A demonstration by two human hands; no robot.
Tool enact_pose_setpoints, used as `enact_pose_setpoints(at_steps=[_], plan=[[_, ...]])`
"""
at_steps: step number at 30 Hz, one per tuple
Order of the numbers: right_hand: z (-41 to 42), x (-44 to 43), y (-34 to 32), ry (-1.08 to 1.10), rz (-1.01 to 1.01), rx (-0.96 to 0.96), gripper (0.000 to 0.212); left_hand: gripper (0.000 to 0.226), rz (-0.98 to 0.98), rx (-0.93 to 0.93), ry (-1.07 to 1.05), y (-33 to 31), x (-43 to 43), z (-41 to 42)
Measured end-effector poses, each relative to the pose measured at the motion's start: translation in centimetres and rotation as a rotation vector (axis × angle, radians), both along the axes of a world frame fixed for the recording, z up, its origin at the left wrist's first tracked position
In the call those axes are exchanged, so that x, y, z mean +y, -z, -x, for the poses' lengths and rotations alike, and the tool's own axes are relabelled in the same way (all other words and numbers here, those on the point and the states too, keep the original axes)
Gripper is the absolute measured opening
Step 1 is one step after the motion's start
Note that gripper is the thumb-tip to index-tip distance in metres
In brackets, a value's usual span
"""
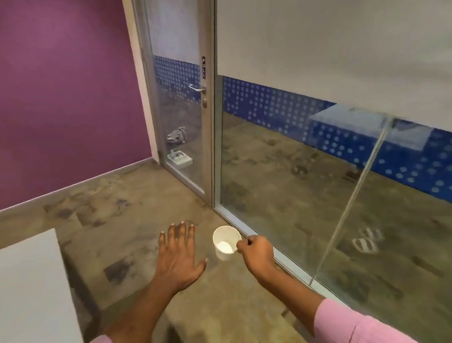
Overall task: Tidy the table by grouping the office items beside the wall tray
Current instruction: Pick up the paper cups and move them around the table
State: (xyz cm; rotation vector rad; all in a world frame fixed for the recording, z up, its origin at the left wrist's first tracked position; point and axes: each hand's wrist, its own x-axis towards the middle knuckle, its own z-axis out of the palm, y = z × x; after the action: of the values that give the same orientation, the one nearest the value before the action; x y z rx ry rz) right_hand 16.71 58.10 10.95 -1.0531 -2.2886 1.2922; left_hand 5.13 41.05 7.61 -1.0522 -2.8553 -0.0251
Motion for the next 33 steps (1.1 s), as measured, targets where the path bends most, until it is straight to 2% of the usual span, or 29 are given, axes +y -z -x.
enact_pose_setpoints(at_steps=[7,9,14,22,30,33], plan=[[14.2,7.2,-1.8,-0.262,-0.064,-0.019,0.034,0.096,-0.011,-0.021,-0.238,-1.1,5.3,10.2],[18.1,8.0,-2.2,-0.329,-0.078,0.003,0.042,0.095,-0.003,-0.028,-0.288,-1.8,5.9,12.8],[27.4,8.0,-2.1,-0.476,-0.048,0.024,0.046,0.094,-0.018,-0.024,-0.434,-2.1,5.4,19.6],[45.0,4.1,-1.4,-0.653,-0.032,0.048,0.048,0.094,-0.039,-0.005,-0.657,-1.4,1.2,32.7],[63.4,-2.7,-3.0,-0.828,-0.006,0.105,0.029,0.091,-0.035,0.005,-0.843,-2.4,-5.3,47.8],[68.9,-5.4,-3.1,-0.872,0.007,0.094,0.028,0.091,-0.035,-0.004,-0.884,-2.8,-7.4,51.7]])
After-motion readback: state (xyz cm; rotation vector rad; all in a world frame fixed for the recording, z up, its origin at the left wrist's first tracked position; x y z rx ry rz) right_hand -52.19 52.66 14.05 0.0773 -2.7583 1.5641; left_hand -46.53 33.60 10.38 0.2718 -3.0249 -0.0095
